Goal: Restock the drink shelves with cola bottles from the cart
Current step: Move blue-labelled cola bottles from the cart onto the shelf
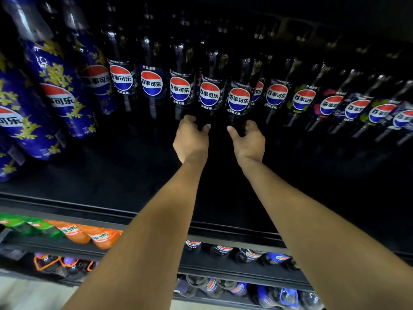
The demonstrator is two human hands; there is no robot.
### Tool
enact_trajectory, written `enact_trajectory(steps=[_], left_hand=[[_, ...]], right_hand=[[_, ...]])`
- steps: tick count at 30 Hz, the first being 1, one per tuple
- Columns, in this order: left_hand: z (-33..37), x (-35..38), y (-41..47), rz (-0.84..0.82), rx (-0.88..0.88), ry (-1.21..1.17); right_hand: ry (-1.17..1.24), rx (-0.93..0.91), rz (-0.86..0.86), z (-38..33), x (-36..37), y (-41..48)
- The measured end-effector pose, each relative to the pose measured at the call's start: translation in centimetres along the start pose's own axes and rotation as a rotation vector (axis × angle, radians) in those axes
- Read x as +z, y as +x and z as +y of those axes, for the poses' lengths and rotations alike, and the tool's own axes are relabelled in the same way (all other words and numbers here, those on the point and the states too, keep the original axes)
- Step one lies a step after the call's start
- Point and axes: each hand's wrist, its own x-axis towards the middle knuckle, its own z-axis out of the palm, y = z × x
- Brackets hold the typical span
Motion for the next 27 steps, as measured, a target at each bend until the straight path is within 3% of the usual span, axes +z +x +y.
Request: enact_trajectory(steps=[15,22,25,27], left_hand=[[0.4,-0.3,-0.6,-0.027,-0.008,-0.031],[0.3,-0.4,-1.0,-0.065,0.052,-0.013],[0.1,-1.2,-1.0,-0.115,0.188,0.135],[-0.1,-2.1,-1.4,-0.121,0.326,0.373]], right_hand=[[0.034,0.04,-0.009,-0.2,-0.1,-0.3],[0.038,-0.022,0.076,-0.7,-0.8,-1.3],[-0.129,-0.151,-0.017,-0.6,-1.3,-1.9],[-0.291,-0.259,-0.089,-0.7,-2.0,-2.5]])
